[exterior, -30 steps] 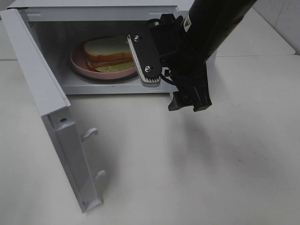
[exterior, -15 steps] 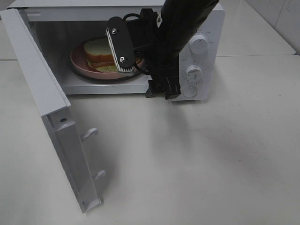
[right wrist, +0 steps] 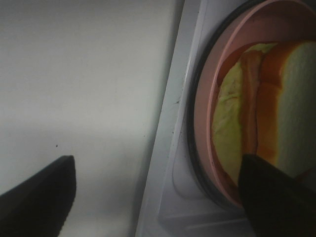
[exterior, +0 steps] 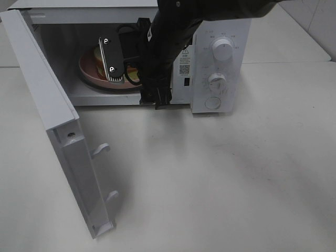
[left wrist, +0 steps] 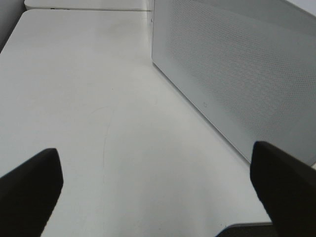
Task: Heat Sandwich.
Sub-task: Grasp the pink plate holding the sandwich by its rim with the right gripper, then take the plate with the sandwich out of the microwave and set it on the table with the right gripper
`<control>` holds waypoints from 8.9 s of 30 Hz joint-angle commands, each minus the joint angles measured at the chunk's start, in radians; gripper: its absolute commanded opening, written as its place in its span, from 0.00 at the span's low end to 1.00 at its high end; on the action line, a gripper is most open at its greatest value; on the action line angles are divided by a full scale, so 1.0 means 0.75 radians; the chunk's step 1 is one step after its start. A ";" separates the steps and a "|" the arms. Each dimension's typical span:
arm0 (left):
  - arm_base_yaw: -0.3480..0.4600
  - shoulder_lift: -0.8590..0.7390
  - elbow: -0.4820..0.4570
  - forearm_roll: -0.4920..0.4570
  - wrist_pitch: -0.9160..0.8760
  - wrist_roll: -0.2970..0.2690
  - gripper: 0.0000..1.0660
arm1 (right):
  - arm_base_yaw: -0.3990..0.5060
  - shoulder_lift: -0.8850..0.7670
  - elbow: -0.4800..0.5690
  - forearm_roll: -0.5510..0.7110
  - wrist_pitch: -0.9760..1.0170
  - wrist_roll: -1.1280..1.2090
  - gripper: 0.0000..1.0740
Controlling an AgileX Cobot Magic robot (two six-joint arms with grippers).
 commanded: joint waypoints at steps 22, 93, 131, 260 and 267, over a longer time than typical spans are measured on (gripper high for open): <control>0.003 -0.012 0.004 -0.003 -0.007 -0.007 0.92 | -0.016 0.527 -0.679 -0.020 0.077 0.057 0.75; 0.003 -0.012 0.004 -0.003 -0.007 -0.007 0.92 | 0.001 0.409 -0.435 0.001 0.313 -0.095 0.00; 0.003 -0.012 0.004 -0.003 -0.007 -0.004 0.92 | 0.003 -0.089 0.219 -0.017 0.037 -0.396 0.00; 0.003 -0.012 0.004 -0.003 -0.007 -0.004 0.92 | 0.003 -1.516 1.364 -0.420 0.683 1.448 0.00; 0.003 -0.012 0.004 -0.003 -0.007 -0.004 0.92 | 0.003 -1.516 1.364 -0.421 0.713 1.671 0.00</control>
